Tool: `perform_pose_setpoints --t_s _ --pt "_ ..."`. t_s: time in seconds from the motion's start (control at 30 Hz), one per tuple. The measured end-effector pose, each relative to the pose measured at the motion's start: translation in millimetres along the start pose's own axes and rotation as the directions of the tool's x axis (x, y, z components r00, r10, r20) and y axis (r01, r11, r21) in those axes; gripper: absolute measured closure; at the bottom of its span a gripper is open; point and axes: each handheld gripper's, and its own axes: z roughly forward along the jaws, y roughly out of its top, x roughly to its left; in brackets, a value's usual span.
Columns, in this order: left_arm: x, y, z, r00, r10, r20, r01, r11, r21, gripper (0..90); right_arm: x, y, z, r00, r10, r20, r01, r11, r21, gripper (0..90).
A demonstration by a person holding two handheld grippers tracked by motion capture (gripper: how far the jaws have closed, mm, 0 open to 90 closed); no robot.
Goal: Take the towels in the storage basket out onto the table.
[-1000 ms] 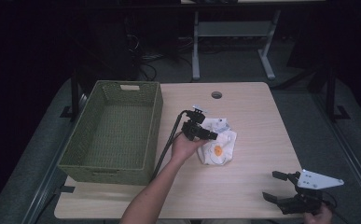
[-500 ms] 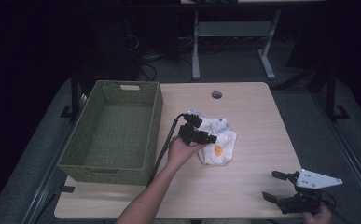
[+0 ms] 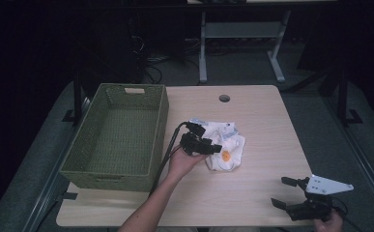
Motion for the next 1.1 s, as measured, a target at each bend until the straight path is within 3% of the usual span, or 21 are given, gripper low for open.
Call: perform_pose_setpoints --t_s 0.4,1.1 --pt "-5.4 -8.8 -11.8 0.9997 0.022 0.004 -0.022 0.9995 -0.025 40.9 -0.9 0.0 1.4 1.0000 0.003 0.004 -0.003 1.000 0.002 13.8" --pt "-19.5 -43.5 -29.1 0.9984 0.057 0.001 -0.057 0.9976 -0.038 37.0 1.7 0.6 4.3 1.0000 -0.003 0.005 0.003 1.000 0.021 13.8"
